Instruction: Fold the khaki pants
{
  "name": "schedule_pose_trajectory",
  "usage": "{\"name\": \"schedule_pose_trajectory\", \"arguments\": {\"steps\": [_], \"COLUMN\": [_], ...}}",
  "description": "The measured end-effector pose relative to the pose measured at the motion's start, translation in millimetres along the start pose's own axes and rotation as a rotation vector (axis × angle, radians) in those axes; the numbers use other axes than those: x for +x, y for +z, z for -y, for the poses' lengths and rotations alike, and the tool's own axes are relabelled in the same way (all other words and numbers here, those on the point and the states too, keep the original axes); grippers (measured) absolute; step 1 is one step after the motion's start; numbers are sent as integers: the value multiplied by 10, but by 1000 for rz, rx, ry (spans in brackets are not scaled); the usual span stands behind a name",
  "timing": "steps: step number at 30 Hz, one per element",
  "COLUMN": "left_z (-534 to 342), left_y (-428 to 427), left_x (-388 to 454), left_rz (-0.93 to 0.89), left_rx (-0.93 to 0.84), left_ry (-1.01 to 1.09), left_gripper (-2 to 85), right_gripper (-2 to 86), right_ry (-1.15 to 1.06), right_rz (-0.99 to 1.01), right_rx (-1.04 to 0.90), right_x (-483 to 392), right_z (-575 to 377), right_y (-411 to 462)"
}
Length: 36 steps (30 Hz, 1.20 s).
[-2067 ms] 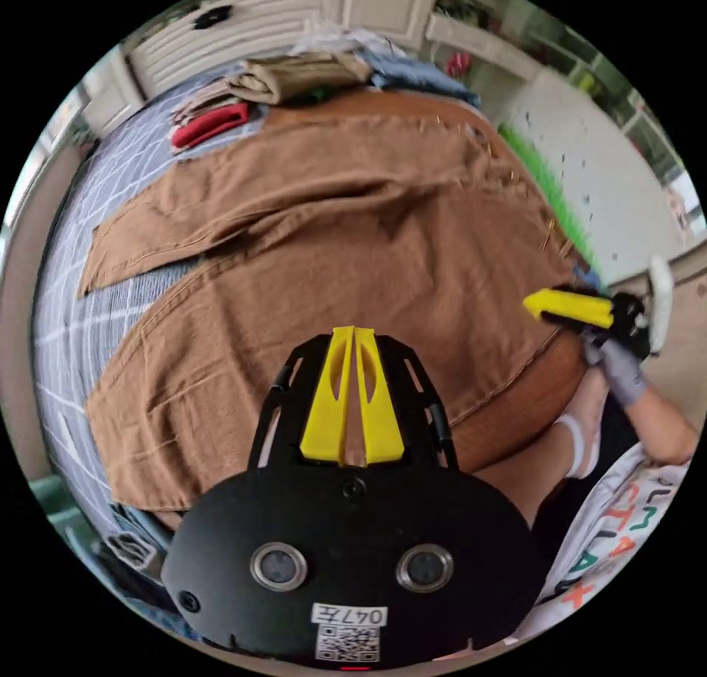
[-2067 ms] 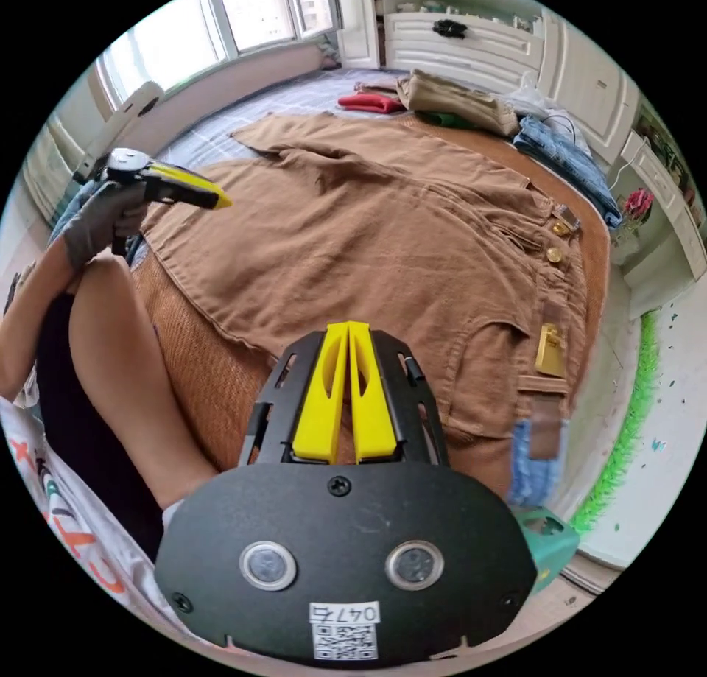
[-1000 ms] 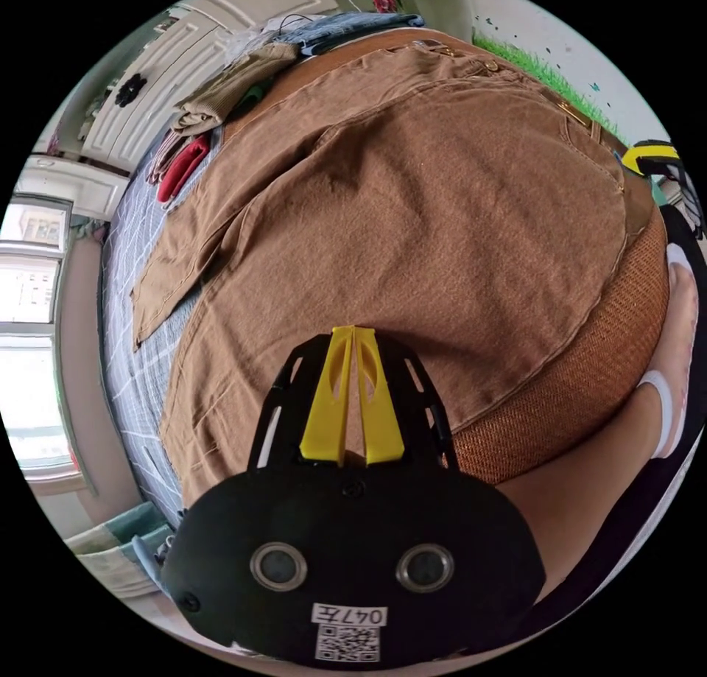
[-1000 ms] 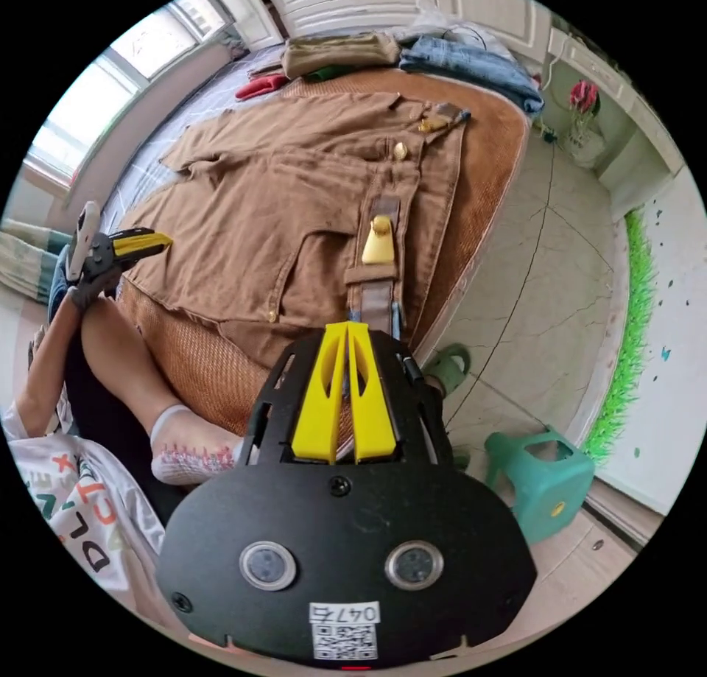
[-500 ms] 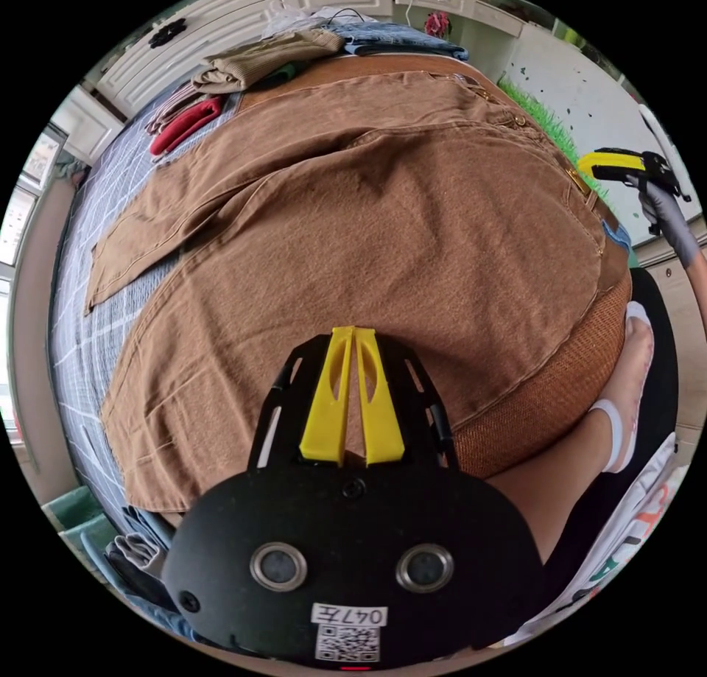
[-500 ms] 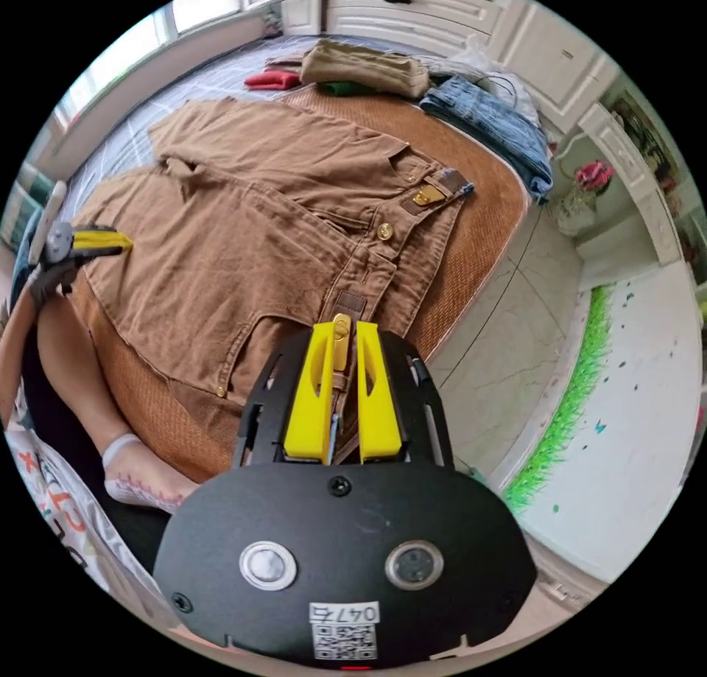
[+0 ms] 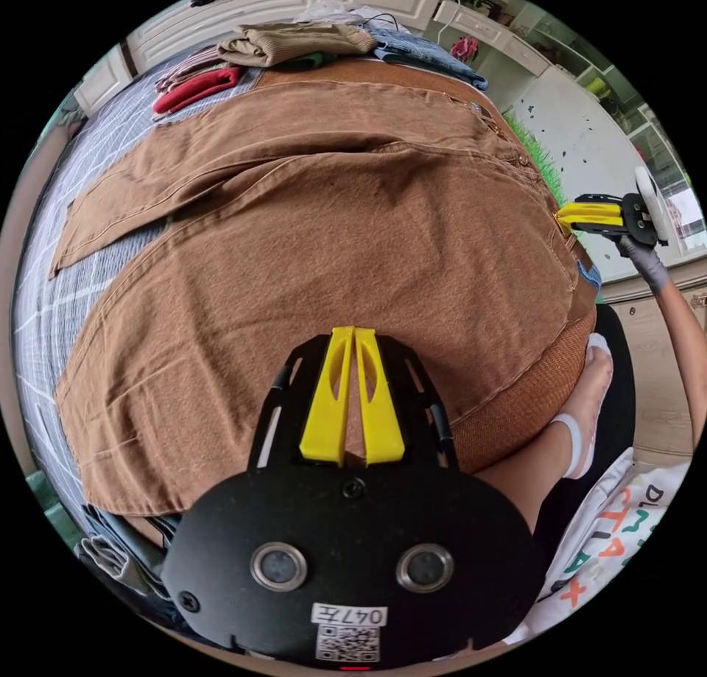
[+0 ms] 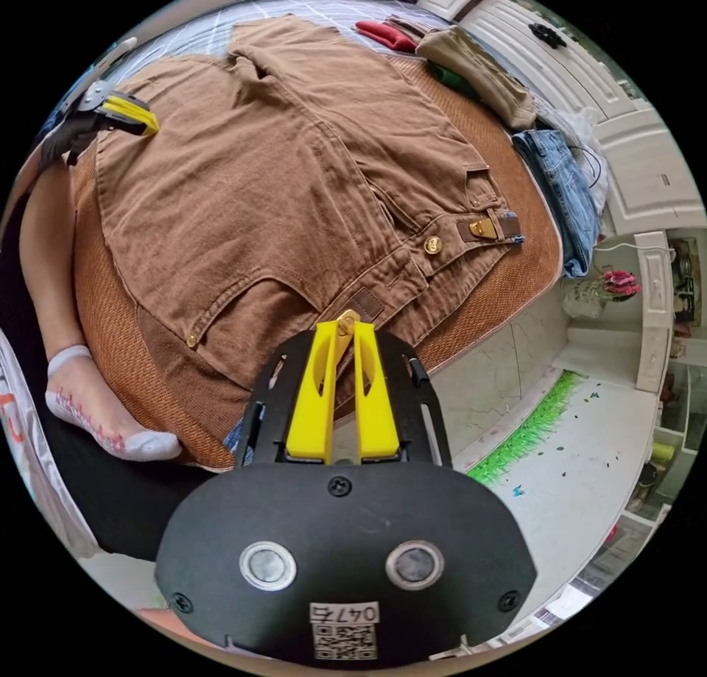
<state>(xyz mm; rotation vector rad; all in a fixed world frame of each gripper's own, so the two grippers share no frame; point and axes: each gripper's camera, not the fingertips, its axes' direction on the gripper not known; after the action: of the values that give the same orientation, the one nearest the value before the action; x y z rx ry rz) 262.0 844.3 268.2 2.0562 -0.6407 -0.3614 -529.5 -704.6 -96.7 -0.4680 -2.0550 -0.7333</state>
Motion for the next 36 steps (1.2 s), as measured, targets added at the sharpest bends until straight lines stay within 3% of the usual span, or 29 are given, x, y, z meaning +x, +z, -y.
{"name": "schedule_pose_trajectory", "arguments": {"steps": [15, 19, 26, 30, 36], "left_z": [-229, -280, -350, -376, -426], "left_y": [715, 933, 1316, 1510, 1819], "left_x": [-693, -795, -980, -1043, -1085], "left_rz": [-40, -37, -65, -78, -82], "left_rx": [-9, -11, -14, -13, -12], "left_ry": [-21, -15, -27, -32, -35], "left_gripper": [-10, -10, -10, -10, -10], "right_gripper": [20, 26, -5, 0, 42], "right_ry": [461, 622, 1004, 1012, 836], "right_rz": [266, 416, 780, 834, 676], "right_rx": [-192, -230, -47, 32, -16], "right_x": [798, 1106, 1430, 1427, 1288], "right_z": [178, 79, -555, -709, -410], "right_y": [416, 543, 799, 826, 657]}}
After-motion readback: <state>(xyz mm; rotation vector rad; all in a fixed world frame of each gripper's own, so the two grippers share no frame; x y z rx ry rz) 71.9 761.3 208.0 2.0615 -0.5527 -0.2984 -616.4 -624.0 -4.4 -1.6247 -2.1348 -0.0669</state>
